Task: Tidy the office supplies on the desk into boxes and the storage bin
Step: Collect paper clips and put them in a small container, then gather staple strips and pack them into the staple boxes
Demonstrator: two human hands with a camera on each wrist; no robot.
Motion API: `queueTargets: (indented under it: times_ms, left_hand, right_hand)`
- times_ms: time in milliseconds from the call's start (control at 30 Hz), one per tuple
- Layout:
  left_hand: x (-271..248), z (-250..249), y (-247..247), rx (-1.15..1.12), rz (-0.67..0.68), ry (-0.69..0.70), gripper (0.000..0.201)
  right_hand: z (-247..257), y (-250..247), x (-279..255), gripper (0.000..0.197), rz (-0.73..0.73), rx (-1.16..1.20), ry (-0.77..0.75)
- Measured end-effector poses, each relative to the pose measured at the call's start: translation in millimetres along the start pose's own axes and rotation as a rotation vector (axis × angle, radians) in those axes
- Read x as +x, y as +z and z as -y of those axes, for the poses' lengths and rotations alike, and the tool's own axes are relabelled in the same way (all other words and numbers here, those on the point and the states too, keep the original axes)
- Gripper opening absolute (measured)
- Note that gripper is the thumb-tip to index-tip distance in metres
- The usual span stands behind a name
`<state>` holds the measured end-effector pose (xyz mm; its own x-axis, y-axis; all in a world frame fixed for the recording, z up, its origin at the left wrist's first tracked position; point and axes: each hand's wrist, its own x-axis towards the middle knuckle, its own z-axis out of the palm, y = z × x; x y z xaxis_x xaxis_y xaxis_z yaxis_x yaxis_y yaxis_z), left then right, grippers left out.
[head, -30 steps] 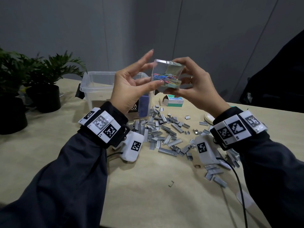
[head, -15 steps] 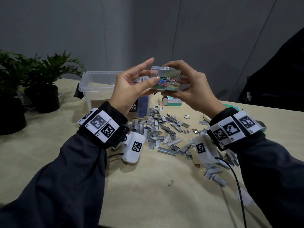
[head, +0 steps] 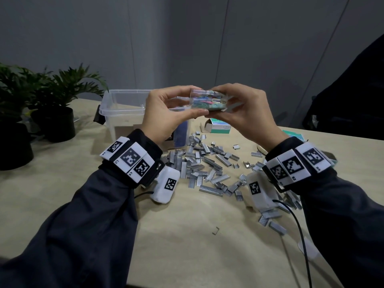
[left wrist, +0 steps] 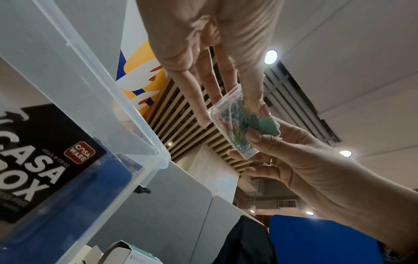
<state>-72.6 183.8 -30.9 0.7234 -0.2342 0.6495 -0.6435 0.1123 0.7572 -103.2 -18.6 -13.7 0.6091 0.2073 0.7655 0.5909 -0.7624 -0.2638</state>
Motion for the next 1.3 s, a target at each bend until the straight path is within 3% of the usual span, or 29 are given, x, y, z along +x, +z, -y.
queueTargets:
  times_ms: [200,567,700,800,900,1033,1133,1300]
  left_hand:
    - [3,5,-1,0.146,-0.005,0.071,0.027]
    - [4,5,3,0.313,0.08,0.162,0.027]
    - [14,3,28,0.578,0.188,0.244,0.024]
    - [31,-1,59,0.753,0.266,0.328,0.035]
    - [51,-3,89,0.968,0.346,0.357,0.024]
    - [67,13,117,1.078,0.512,0.266,0.015]
    - [77,32,129,1.15,0.62,0.201,0.012]
    - [95,53,145,1.347,0.75,0.137,0.01]
  right_hand:
    - [2,-1,-1,0.047,-0.001,-0.044,-0.02]
    - [3,-13,-3,0.044,0.092,-0.141,-0.091]
    - [-8,-31,-8,0.031,0.091,-0.166,0.051]
    - [-15,-50,-15,0.035,0.095,-0.078,0.212]
    - [-27,-69,-19,0.035,0.138,-0.137,0.342]
    - [-56,-82,-19,0.044,0.343,-0.329,0.535]
    - [-76,-87,-23,0.047,0.535,-0.428,0.596]
    - [-95,-92,-27,0.043,0.509,-0.427,0.643]
